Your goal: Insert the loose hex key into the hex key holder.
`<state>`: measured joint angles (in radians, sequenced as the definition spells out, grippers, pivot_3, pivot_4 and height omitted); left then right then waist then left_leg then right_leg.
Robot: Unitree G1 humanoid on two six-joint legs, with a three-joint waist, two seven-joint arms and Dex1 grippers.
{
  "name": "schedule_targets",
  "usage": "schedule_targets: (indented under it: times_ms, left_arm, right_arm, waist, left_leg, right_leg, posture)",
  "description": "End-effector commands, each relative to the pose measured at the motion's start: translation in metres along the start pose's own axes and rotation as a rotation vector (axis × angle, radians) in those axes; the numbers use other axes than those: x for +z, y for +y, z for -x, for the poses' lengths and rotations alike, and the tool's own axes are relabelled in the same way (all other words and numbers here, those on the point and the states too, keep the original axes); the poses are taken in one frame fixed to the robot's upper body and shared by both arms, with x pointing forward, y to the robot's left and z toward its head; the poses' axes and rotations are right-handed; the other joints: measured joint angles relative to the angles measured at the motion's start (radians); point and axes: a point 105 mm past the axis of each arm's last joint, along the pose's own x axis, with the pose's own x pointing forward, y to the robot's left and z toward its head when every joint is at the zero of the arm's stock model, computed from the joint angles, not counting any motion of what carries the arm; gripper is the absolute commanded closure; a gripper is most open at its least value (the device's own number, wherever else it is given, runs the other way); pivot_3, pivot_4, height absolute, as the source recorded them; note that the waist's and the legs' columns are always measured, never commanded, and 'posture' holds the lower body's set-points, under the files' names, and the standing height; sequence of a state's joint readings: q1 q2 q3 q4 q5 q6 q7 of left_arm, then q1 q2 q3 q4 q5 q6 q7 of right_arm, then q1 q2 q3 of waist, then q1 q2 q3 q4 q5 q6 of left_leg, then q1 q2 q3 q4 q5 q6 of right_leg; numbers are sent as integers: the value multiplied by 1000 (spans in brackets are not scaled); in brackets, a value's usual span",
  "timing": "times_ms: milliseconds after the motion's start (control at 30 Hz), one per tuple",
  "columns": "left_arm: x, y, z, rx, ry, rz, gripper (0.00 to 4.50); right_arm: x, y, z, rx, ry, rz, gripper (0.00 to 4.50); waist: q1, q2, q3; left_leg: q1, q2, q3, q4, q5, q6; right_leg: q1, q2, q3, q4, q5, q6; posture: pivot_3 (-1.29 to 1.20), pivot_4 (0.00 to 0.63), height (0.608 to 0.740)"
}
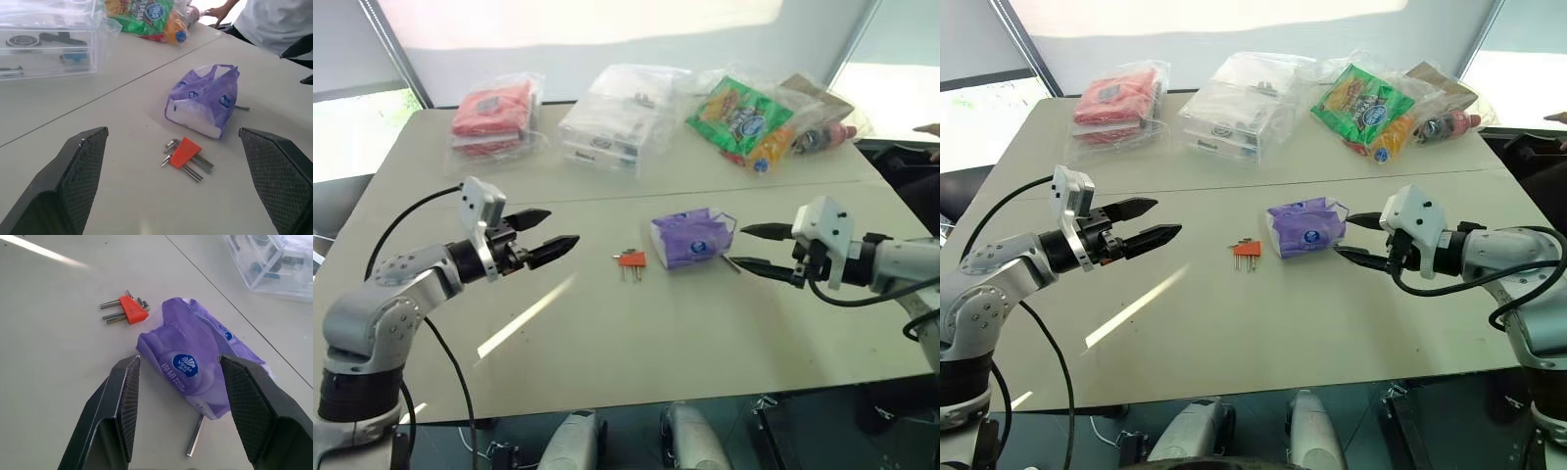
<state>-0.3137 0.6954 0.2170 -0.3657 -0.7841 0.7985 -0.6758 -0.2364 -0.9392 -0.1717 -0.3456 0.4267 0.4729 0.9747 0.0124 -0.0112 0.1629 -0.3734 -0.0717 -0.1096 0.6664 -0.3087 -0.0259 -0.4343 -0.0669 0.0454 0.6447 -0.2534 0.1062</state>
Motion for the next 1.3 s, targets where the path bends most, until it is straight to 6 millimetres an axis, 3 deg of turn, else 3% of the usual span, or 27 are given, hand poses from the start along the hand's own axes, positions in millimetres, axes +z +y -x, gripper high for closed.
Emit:
schedule_targets:
  times_ms: [33,300,533,600,633,700,733,900,1133,1300]
  left_arm:
    - [10,-2,2,1,-27,-43,40]
    - [7,-2,2,6,-22,-41,40]
    - [6,-3,2,11,-20,-44,40]
    - [5,-4,2,12,-18,-45,0]
    - [5,-4,2,13,-17,-45,0]
    - [5,-4,3,14,-17,-46,0]
    - [5,-5,3,14,-17,-46,0]
    - [3,-6,3,16,-16,-46,0]
    - [3,-8,5,21,-10,-52,0]
    - [2,-9,5,23,-7,-57,0]
  right_arm:
    - [7,-3,0,-26,-24,32,1838]
    - [0,-7,-8,-72,-16,-12,1838]
    - [-25,-21,-24,-207,77,-155,1838]
    - [-21,-10,-30,-143,51,-203,1335]
    - [-21,-11,-32,-165,50,-204,1118]
    - [-23,-17,-36,-205,55,-205,189]
    - [-23,-18,-37,-214,57,-202,84]
    - [-35,-27,-43,-283,95,-305,84]
    - [-43,-29,-48,-303,125,-356,84]
    - [-42,-22,-65,-272,86,-432,84]
  waist:
    - [0,0,0]
    - [0,0,0]
    - [0,0,0]
    - [0,0,0]
    - [-1,0,0]
    - [-1,0,0]
    - [-1,0,0]
    - [0,0,0]
    - [-2,0,0]
    - [-3,0,0]
  left_leg:
    - [0,0,0,0,0,0]
    - [0,0,0,0,0,0]
    - [0,0,0,0,1,-1]
    - [0,0,0,0,1,-2]
    - [0,0,0,0,1,-2]
    - [0,0,0,0,1,-2]
    - [0,0,0,0,1,-1]
    - [0,0,0,0,1,-2]
    - [0,0,0,0,1,-1]
    - [0,0,0,0,1,-1]
  right_leg:
    - [0,0,0,0,0,0]
    - [0,0,0,0,0,0]
    - [0,0,0,0,0,0]
    - [0,0,0,0,0,0]
    - [0,0,0,0,0,0]
    - [0,0,1,0,0,0]
    - [0,0,1,0,0,0]
    - [0,0,0,0,0,0]
    - [-1,0,0,0,0,0]
    - [-1,0,0,0,0,0]
  posture:
    - [0,150,740]
    - [0,150,740]
    - [0,150,740]
    - [0,150,740]
    - [0,150,740]
    - [0,150,740]
    - [0,150,740]
    - [0,150,740]
    - [0,150,740]
    - [0,150,740]
